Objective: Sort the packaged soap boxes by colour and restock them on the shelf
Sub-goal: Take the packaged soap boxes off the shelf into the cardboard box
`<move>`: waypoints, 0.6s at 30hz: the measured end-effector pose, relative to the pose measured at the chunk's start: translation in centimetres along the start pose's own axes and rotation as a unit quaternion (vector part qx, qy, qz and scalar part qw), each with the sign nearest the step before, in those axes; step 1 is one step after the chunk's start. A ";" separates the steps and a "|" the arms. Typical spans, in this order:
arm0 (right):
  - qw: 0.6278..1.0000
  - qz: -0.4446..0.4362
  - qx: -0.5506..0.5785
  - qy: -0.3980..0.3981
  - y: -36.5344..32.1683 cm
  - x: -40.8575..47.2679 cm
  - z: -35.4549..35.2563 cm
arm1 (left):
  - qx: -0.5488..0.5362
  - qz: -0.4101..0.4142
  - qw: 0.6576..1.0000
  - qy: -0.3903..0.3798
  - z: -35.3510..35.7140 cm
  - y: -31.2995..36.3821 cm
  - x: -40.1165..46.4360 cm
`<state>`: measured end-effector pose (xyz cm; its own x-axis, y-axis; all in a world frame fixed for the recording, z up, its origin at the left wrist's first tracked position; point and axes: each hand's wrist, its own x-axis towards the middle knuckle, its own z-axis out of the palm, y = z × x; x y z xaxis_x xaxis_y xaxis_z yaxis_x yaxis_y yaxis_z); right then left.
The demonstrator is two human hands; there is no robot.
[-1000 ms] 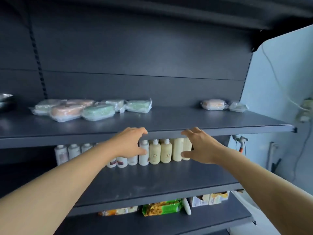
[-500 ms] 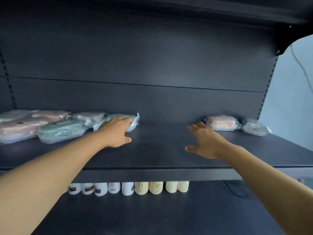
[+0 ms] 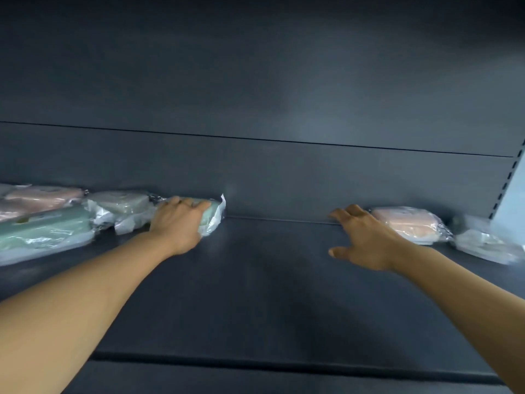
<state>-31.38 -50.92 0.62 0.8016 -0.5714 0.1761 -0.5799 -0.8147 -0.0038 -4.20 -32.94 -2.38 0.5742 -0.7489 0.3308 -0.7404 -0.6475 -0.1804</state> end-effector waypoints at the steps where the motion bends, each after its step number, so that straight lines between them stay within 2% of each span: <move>1: 1.000 0.005 -0.002 0.004 0.9 0.2 0.2 | 0.003 0.016 1.000 0.020 -0.3 0.9 0.0; 5: 0.998 0.060 -0.007 0.027 4.8 0.7 0.5 | -0.030 0.099 0.991 0.084 -2.0 4.7 0.6; 7: 0.994 0.102 -0.005 0.033 6.8 0.8 0.8 | -0.060 0.107 0.988 0.093 -2.8 5.8 1.4; 13: 0.985 0.167 0.009 -0.033 9.2 1.2 2.2 | -0.082 0.078 0.992 -0.061 -1.8 6.0 2.7; 18: 0.994 0.109 -0.014 -0.013 6.7 1.3 2.9 | -0.129 0.075 0.986 -0.068 -1.3 6.3 2.3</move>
<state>-33.80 -57.40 -2.01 0.6599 -0.7367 0.1478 -0.7437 -0.6684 -0.0111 -7.99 -38.58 -1.57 0.4808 -0.8566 0.1873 -0.8744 -0.4842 0.0301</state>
